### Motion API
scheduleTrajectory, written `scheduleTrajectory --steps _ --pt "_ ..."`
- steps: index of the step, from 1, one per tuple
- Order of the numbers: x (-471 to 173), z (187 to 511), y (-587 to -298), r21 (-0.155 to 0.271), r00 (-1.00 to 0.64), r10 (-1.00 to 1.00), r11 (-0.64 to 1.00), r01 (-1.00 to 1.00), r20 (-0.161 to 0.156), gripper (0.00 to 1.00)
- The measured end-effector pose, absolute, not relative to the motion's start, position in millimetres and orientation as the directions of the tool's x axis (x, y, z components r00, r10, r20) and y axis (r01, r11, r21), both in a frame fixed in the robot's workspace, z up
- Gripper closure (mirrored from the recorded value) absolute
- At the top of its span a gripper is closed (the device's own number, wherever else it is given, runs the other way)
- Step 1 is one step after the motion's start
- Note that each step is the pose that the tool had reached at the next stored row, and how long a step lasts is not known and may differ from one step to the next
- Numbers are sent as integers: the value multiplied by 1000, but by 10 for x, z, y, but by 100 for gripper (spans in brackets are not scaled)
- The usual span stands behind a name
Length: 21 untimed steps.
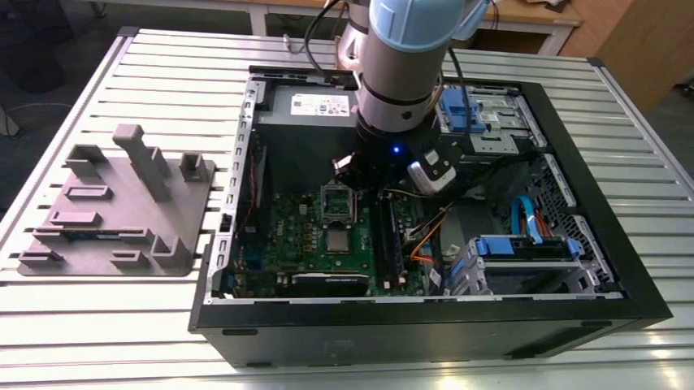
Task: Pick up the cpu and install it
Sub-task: 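Close the cpu cover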
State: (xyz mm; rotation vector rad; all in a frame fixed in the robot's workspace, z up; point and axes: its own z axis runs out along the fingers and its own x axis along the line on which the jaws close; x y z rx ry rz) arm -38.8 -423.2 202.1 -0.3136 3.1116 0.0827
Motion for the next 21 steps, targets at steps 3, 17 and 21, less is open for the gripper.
scheduleTrajectory --steps 3,17,21 --pt "-400 2017 -4227 51 -980 -199 978 -200 -18 90" --pt "-416 1987 -4202 54 -971 -237 970 -238 -21 90" --pt "-414 2072 -4199 56 -971 -237 970 -238 -22 90"
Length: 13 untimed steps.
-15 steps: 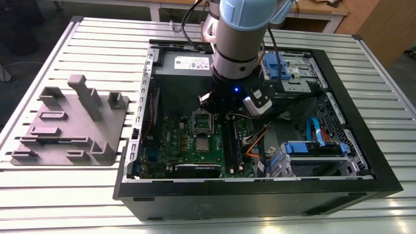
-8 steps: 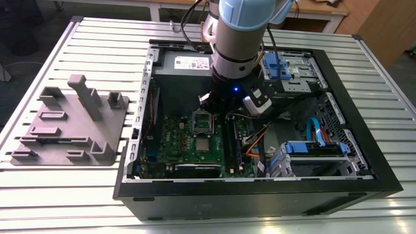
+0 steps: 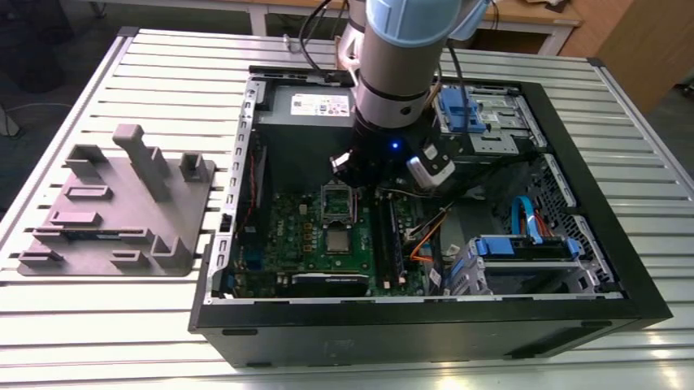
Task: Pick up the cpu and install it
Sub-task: 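Close the cpu cover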
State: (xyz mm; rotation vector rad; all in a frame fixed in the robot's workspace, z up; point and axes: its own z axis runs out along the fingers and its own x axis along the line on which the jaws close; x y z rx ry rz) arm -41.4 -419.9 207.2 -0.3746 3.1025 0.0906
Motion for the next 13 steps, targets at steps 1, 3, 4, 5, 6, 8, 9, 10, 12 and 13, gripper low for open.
scheduleTrajectory --steps 1,3,4,5,6,8,9,10,12,13 --pt "-416 2096 -4202 54 -971 -237 970 -238 -21 90" --pt "-415 2099 -4201 55 -971 -237 970 -238 -21 90" --pt "-415 2099 -4201 55 -971 -238 970 -239 -21 90" --pt "-415 2098 -4202 54 -970 -242 969 -243 -21 90" --pt "-415 2095 -4202 54 -968 -250 967 -250 -21 90" --pt "-415 2087 -4202 54 -961 -276 959 -277 -21 90" --pt "-415 2082 -4202 54 -956 -292 955 -293 -21 90" --pt "-415 2077 -4202 54 -951 -310 949 -310 -21 90" --pt "-415 2070 -4202 54 -939 -344 937 -345 -21 90" --pt "-415 2069 -4202 54 -934 -357 932 -358 -21 90"
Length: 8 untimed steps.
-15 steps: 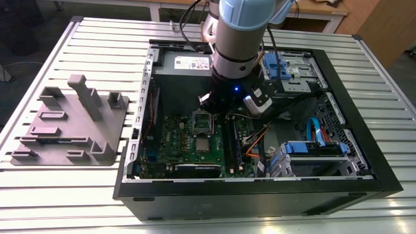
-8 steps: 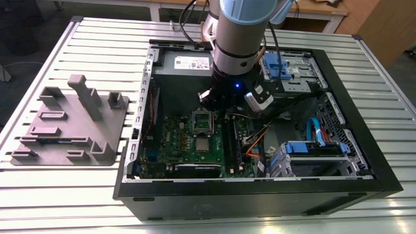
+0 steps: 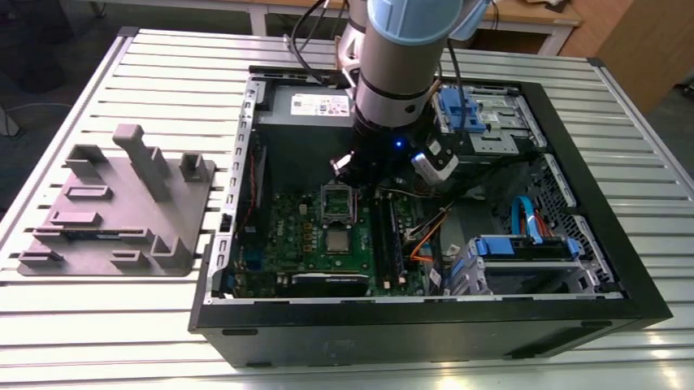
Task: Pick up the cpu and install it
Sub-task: 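Close the cpu cover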
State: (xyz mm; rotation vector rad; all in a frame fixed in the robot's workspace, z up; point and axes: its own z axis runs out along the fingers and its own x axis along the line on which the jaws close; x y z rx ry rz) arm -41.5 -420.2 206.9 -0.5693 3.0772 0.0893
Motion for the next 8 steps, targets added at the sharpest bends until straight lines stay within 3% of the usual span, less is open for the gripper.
scheduleTrajectory --steps 8 --pt "-394 2059 -4199 56 -929 -369 928 -369 -23 90"
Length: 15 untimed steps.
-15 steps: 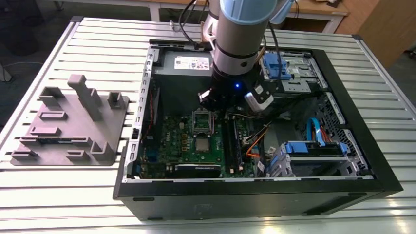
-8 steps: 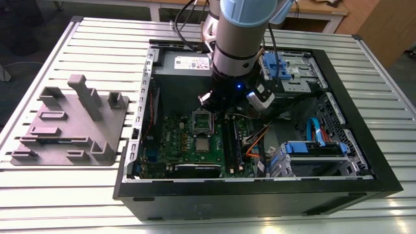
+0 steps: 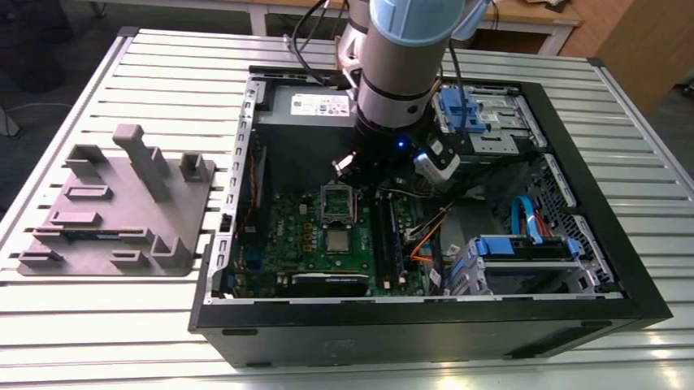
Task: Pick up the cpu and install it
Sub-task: 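Close the cpu cover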
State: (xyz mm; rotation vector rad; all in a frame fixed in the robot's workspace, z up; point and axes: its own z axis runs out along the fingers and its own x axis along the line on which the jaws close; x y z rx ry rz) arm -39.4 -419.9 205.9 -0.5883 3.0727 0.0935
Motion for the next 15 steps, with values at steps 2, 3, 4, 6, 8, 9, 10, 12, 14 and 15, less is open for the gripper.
scheduleTrajectory --steps 2,3,4,6,8,9,10,12,14,15 --pt "-396 2050 -4197 57 -929 -370 927 -371 -24 90" --pt "-399 2045 -4196 58 -929 -370 927 -371 -25 90" --pt "-403 2041 -4194 58 -928 -371 927 -372 -26 90" --pt "-416 2036 -4192 57 -928 -371 926 -372 -27 90" --pt "-432 2033 -4191 57 -928 -371 926 -372 -29 90" --pt "-438 2032 -4191 57 -928 -371 926 -372 -29 90" --pt "-441 2032 -4190 56 -928 -371 926 -372 -30 90" --pt "-441 2034 -4191 56 -928 -371 926 -372 -30 90" --pt "-441 2066 -4192 56 -928 -371 926 -372 -30 90" --pt "-442 2088 -4193 56 -928 -371 926 -372 -30 90"
